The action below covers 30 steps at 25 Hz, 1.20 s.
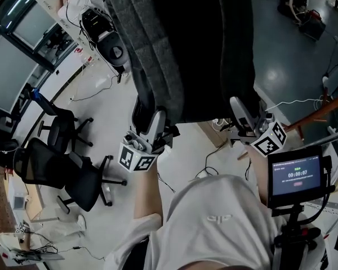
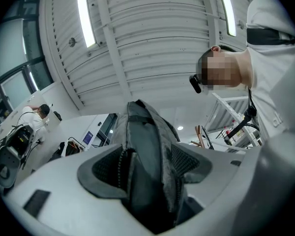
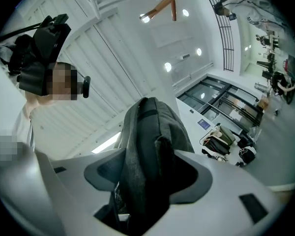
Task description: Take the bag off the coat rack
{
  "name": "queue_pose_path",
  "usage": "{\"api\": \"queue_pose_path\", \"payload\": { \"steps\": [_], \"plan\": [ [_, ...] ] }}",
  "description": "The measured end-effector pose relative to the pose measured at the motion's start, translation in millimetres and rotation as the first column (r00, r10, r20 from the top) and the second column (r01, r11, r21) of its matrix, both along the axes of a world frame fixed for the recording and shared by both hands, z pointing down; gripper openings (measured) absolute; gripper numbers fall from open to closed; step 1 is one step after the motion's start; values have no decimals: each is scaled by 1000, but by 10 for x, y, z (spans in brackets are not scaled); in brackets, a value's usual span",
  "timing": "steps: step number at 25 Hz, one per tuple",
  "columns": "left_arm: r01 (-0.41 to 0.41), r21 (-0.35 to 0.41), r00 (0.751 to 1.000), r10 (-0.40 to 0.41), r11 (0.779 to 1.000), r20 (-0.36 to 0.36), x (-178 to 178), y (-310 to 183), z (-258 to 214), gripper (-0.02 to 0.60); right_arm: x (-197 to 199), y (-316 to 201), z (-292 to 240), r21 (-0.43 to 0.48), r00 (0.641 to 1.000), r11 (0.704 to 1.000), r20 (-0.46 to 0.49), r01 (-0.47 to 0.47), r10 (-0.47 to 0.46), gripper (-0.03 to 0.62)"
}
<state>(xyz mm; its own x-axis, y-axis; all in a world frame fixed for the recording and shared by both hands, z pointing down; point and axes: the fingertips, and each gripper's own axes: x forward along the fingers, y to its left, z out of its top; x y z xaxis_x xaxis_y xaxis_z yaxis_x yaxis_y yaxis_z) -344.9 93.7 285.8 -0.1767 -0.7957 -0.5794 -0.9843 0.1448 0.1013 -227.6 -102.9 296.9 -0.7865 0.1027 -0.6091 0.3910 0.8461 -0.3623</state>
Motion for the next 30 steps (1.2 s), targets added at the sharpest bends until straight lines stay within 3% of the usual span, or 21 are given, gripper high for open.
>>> {"api": "queue_pose_path", "payload": {
  "steps": [12, 30],
  "plan": [
    [-28, -33, 997, 26, 999, -67, 17, -185, 379, 314, 85, -149, 375, -38, 996, 998, -76, -41, 38, 282],
    [-21, -30, 996, 18, 999, -86, -6, -225, 429, 314, 56, -198, 417, -42, 995, 998, -98, -36, 32, 282]
  ]
}}
